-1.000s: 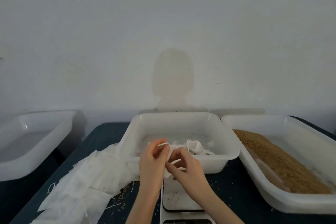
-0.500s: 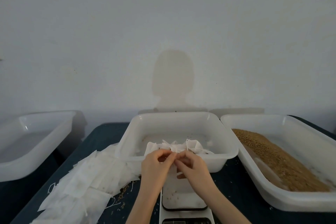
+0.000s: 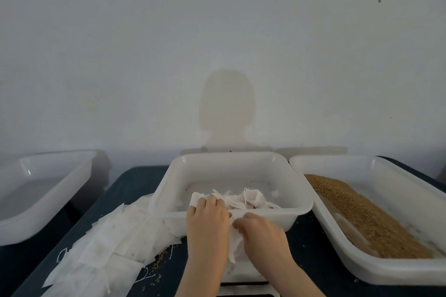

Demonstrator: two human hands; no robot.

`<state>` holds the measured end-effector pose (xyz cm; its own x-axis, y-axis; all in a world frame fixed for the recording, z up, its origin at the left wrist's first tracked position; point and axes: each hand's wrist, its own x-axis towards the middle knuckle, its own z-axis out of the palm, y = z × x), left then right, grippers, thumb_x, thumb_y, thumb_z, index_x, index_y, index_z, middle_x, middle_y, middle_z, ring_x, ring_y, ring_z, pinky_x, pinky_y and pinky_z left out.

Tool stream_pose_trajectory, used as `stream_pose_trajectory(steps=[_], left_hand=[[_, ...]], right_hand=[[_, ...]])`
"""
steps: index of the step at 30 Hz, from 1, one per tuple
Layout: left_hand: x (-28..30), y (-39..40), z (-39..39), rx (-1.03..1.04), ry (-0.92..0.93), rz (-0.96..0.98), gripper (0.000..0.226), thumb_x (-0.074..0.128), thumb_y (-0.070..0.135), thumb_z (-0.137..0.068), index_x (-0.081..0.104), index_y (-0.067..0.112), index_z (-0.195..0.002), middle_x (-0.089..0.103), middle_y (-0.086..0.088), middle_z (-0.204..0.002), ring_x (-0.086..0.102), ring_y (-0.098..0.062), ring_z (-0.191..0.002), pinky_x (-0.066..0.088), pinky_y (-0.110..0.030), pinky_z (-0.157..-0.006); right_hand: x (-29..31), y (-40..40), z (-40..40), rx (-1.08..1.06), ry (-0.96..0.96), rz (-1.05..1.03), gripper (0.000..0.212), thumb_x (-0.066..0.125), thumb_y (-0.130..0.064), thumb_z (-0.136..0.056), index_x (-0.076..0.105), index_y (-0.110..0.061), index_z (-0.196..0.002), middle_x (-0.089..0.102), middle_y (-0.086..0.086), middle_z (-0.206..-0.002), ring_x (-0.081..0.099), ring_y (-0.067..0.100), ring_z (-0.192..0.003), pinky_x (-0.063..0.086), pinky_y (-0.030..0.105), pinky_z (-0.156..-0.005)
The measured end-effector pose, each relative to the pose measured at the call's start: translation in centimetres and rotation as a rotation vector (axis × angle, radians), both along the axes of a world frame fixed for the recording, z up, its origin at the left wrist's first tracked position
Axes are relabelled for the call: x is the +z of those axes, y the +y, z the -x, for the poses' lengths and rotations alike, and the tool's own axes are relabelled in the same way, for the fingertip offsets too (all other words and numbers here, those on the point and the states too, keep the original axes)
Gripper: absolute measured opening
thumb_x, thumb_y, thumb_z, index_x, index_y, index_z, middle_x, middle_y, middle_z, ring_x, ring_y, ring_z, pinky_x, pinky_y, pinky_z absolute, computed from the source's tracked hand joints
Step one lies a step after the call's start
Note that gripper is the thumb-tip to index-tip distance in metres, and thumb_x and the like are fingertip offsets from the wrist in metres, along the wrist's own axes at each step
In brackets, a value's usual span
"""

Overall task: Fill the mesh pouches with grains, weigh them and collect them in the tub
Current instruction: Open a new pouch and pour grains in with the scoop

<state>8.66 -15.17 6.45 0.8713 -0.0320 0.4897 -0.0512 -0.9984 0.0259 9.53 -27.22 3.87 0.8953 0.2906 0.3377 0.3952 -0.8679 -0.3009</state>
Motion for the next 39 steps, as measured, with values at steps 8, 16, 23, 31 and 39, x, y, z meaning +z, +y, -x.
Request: stream_pose_trajectory(steps=[8, 16, 23, 31, 39], left_hand=[[-0.2, -1.1, -0.5, -0.039, 0.048, 0.034, 0.026, 0.036, 0.039, -0.099, 0.056, 0.026, -0.106, 0.052, 0.010, -0.110, 0.045, -0.011, -0.103, 0.033, -0.026, -0.087], [-0.6, -1.3, -0.8, -0.427, 0.306, 0.598, 0.016, 0.054, 0.048, -0.089, 0.045, 0.048, -0.103, 0.052, 0.029, -0.104, 0.048, 0.013, -0.095, 0.037, -0.007, -0.074], [-0.9, 0.6, -0.9, -0.583, 0.504, 0.591, 0.070, 0.072, 0.054, -0.060, 0.036, 0.054, -0.120, 0.047, 0.033, -0.116, 0.046, 0.015, -0.105, 0.037, -0.006, -0.082], [-1.8, 0.5, -1.7, -0.586, 0.400, 0.614, 0.021, 0.065, 0.049, -0.078, 0.060, 0.032, -0.089, 0.061, 0.016, -0.077, 0.051, 0.005, -0.067, 0.040, -0.012, -0.062], [-2.9, -0.3, -2.5, -0.581, 0.374, 0.594, 0.030, 0.059, 0.063, -0.066, 0.049, 0.036, -0.071, 0.053, 0.033, -0.073, 0.047, 0.008, -0.066, 0.037, -0.010, -0.062]], right_hand=[[0.3, -0.6, -0.5, 0.005, 0.171, 0.012, 0.032, 0.039, -0.031, -0.091, 0.056, -0.023, -0.065, 0.059, -0.007, -0.066, 0.055, 0.013, -0.063, 0.044, 0.025, -0.058], [1.7, -2.9, -1.8, -0.010, 0.240, 0.001, 0.023, 0.049, -0.037, -0.084, 0.064, -0.022, -0.076, 0.064, -0.007, -0.074, 0.059, 0.006, -0.070, 0.044, 0.018, -0.062], [3.4, -5.3, -1.8, 0.235, 0.452, -0.228, 0.033, 0.056, -0.027, -0.071, 0.048, -0.030, -0.039, 0.039, -0.011, -0.042, 0.032, 0.004, -0.042, 0.026, 0.016, -0.048], [4.4, -7.2, -2.3, 0.305, 0.403, -0.179, 0.027, 0.046, -0.040, -0.065, 0.047, -0.021, -0.046, 0.035, -0.008, -0.045, 0.029, 0.006, -0.046, 0.025, 0.023, -0.050], [4.6, -8.7, -2.7, 0.368, 0.462, -0.219, 0.017, 0.061, -0.026, -0.083, 0.069, -0.024, -0.068, 0.060, -0.010, -0.065, 0.045, 0.001, -0.058, 0.036, 0.018, -0.058]])
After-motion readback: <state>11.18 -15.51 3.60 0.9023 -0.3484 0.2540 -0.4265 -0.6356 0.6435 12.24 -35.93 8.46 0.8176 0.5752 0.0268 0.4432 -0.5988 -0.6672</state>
